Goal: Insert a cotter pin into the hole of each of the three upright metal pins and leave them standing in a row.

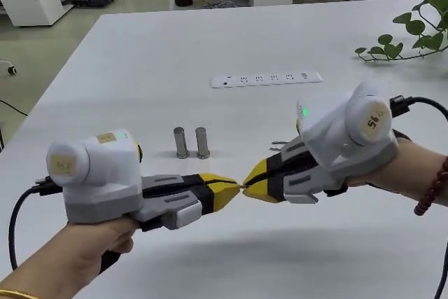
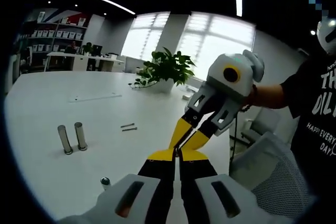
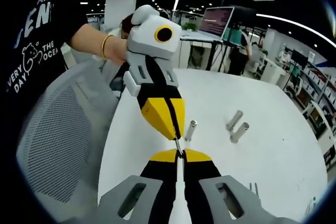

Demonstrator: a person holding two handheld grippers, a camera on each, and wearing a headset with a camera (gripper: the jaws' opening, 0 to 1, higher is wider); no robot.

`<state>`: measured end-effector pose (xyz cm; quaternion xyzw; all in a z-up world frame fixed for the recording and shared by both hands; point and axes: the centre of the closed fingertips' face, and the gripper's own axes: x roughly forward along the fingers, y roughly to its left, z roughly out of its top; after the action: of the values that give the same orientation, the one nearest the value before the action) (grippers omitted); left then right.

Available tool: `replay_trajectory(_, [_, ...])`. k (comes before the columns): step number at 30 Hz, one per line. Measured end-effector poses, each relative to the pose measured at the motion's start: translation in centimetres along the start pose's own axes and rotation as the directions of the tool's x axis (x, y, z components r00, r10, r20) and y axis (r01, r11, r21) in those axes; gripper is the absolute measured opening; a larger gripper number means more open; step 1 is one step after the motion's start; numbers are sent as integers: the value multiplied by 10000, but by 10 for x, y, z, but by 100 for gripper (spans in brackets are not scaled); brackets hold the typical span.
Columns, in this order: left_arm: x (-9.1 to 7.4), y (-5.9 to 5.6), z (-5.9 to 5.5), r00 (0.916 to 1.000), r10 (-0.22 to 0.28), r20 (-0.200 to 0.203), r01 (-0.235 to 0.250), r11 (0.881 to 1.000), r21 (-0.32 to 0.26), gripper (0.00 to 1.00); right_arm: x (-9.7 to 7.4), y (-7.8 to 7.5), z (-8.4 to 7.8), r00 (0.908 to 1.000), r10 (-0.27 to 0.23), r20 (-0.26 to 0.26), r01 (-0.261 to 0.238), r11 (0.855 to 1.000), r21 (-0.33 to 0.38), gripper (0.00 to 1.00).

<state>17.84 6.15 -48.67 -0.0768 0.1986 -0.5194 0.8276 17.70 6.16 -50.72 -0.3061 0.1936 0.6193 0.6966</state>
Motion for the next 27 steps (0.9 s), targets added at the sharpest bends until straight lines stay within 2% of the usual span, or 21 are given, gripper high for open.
replay_trajectory(4, [1, 1, -4, 9997, 138, -220, -133, 9996, 244, 0, 4, 2, -4, 9994, 56, -350, -75, 9985, -549, 0])
replay_trajectory(6, [1, 2, -5, 9996, 181, -196, -177, 9996, 209, 0, 6, 3, -5, 9985, 109, -530, -153, 9964, -832, 0])
replay_trajectory(8, [1, 4, -4, 9996, 252, -133, -250, 9996, 139, 0, 7, 4, -6, 9980, 150, -607, -203, 9959, -879, 0])
replay_trajectory(14, [-1, 12, -6, 9974, 699, -181, -691, 9967, 418, 1, 11, -1, -12, 9941, 26, -1082, -149, 9935, -1132, 0])
replay_trajectory(18, [-3, 17, -6, 9953, 961, -87, -956, 9943, 479, 7, 11, -4, -20, 9897, -75, -1428, -89, 9934, -1140, 0])
replay_trajectory(24, [-12, 27, -8, 9843, 1763, -9, -1755, 9807, 865, 11, 13, -10, -28, 9838, -213, -1778, 57, 9961, -877, 0])
replay_trajectory(27, [-17, 33, -9, 9749, 2227, 55, -2219, 9681, 1161, 13, 14, -13, -30, 9812, -209, -1921, 51, 9966, -822, 0])
